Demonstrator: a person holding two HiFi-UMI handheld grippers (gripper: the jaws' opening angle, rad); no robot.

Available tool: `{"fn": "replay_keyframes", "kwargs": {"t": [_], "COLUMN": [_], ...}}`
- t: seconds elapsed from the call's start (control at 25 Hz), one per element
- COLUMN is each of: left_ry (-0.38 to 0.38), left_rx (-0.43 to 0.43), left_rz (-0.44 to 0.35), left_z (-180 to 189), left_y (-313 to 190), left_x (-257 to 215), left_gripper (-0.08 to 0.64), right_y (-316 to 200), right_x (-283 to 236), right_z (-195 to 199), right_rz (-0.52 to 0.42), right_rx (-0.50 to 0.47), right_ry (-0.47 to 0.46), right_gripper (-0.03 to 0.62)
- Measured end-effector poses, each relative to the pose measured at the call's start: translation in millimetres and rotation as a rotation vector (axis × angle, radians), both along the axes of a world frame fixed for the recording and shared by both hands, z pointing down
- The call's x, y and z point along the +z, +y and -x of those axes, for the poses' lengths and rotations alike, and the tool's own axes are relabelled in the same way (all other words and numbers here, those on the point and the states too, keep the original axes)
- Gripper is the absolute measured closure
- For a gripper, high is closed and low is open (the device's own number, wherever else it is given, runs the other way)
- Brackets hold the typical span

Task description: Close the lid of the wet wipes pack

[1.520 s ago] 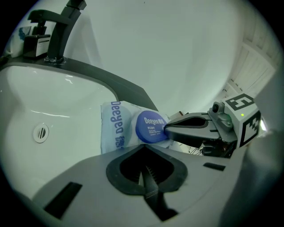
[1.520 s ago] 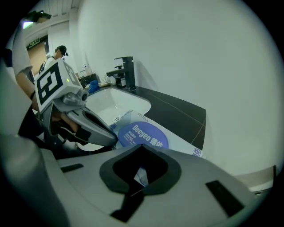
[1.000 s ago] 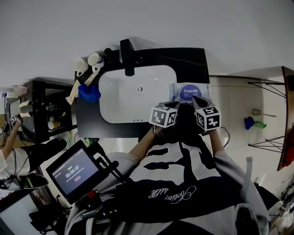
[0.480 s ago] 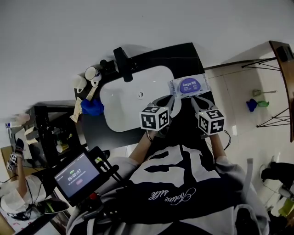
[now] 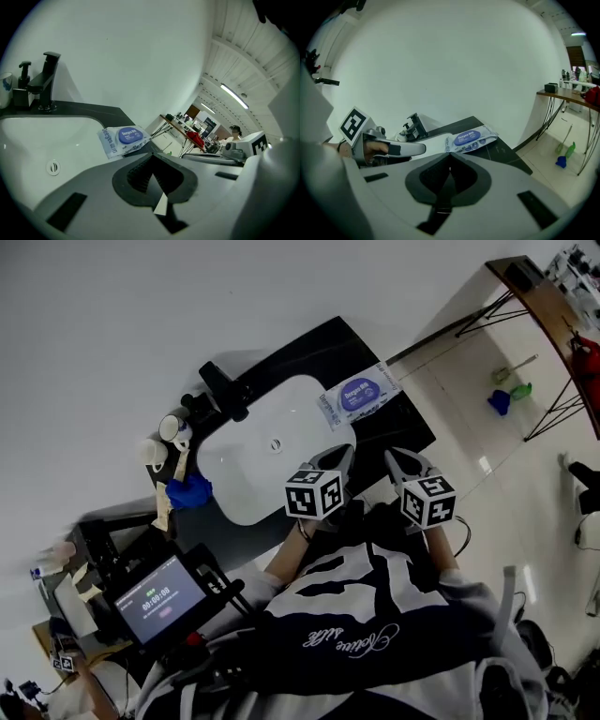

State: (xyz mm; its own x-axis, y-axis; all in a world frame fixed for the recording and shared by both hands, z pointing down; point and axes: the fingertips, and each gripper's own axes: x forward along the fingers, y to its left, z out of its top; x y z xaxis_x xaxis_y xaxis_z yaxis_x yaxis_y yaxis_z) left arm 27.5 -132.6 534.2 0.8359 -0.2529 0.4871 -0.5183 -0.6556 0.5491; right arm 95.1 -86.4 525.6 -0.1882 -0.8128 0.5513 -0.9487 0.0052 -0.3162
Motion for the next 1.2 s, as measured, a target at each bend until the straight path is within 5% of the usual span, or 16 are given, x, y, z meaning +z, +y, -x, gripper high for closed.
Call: {"fn": "replay_keyframes", "kwargs": {"t": [0.36,0.64,0.88,1.2], "left_ry": [0.038,0.088,0.047,0.038], "left_rx": [0.072,0.050,0.064,-0.009], "left_rz": [-0.058,-0.023,-0.001,-0.038], "left_z": [-17.9,-7.6,32.3,59.4], "left_y": [60.9,167.1,274.0,276.0], "left_x": [-32.1,-44.9,-38.8,-46.2], "left_gripper": [0.561,0.561,0.561,0.561], "right_y": [76.2,184.5,281.0,272.9], "right_x": [-19.6,-20.7,-25.2,-29.4], "right_z": [-5.7,8.1,45.1,80.7], "right_rz": [-0.052,-0.060,-0.076,-0.118], "right_rx": [0.081,0.084,0.082,-0.014], "right_ry": [-0.012,-0.026,-0.027,-0.071], "right_gripper": [0.594,0.594,0.594,0.594]}}
